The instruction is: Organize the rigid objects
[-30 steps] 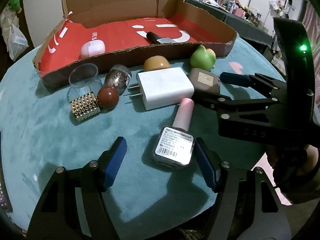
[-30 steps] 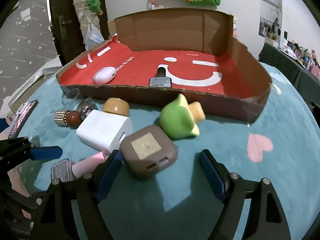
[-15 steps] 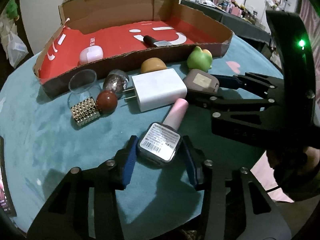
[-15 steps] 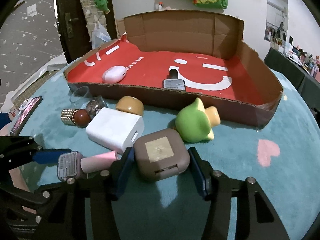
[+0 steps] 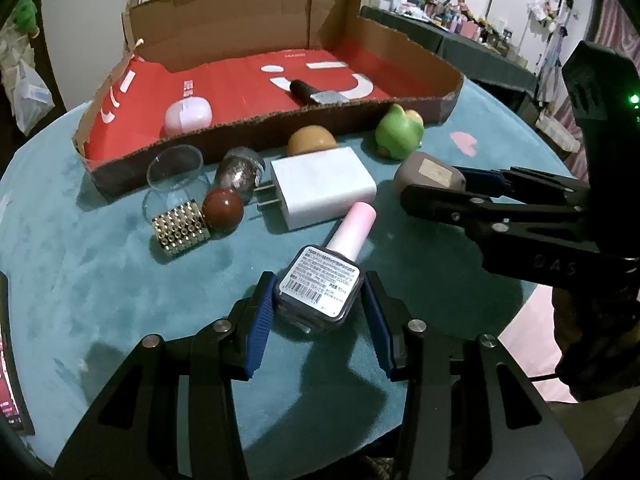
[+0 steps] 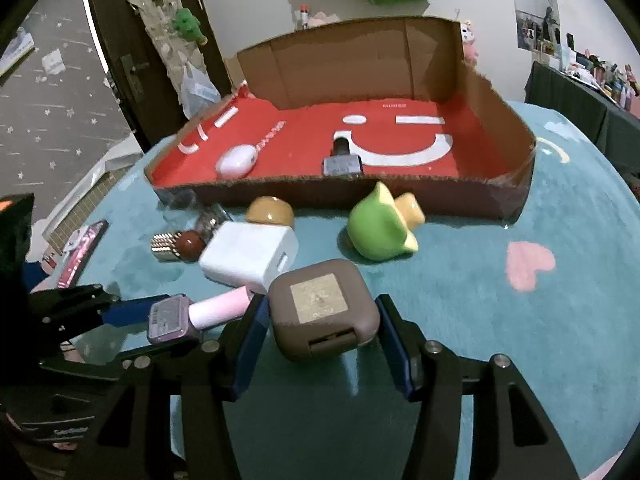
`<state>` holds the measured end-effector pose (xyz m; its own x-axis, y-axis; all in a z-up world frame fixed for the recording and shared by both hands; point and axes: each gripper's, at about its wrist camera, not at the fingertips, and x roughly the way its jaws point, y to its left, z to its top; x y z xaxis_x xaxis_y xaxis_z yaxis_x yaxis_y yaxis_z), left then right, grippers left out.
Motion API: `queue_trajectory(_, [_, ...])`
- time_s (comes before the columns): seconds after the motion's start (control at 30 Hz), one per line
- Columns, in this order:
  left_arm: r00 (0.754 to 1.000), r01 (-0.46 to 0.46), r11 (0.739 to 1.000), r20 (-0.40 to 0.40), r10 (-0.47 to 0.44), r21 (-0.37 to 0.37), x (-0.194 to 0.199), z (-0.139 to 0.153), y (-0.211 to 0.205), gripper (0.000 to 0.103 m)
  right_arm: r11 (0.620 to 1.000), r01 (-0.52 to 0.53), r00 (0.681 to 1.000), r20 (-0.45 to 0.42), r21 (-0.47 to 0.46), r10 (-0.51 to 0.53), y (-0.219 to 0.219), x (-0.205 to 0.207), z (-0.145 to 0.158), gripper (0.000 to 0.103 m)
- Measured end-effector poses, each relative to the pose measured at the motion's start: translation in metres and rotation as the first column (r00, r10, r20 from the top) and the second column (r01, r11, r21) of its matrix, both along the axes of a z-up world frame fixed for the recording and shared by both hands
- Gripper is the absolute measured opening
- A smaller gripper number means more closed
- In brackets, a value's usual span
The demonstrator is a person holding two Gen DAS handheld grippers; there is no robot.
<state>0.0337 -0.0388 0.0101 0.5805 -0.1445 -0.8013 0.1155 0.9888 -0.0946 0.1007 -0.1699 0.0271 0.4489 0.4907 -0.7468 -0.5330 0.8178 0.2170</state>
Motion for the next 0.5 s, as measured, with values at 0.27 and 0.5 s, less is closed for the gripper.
queue_trajectory(0.27, [0.999, -0.014, 0.999, 0.036, 0.015, -0.033, -0.005, 0.014, 0.010, 0.041, 0.999, -0.025, 0.999, 0.045, 0.034, 0.024, 0.006, -0.010, 0.023, 0.057])
queue_trajectory(0.5, [0.997, -0.032, 0.998, 0.072, 0.035, -0.050, -0.007, 0.028, 0.019, 0.041, 0.998, -0.024, 0.999, 0.042, 0.058, 0.021, 0.005, -0.008, 0.028, 0.057])
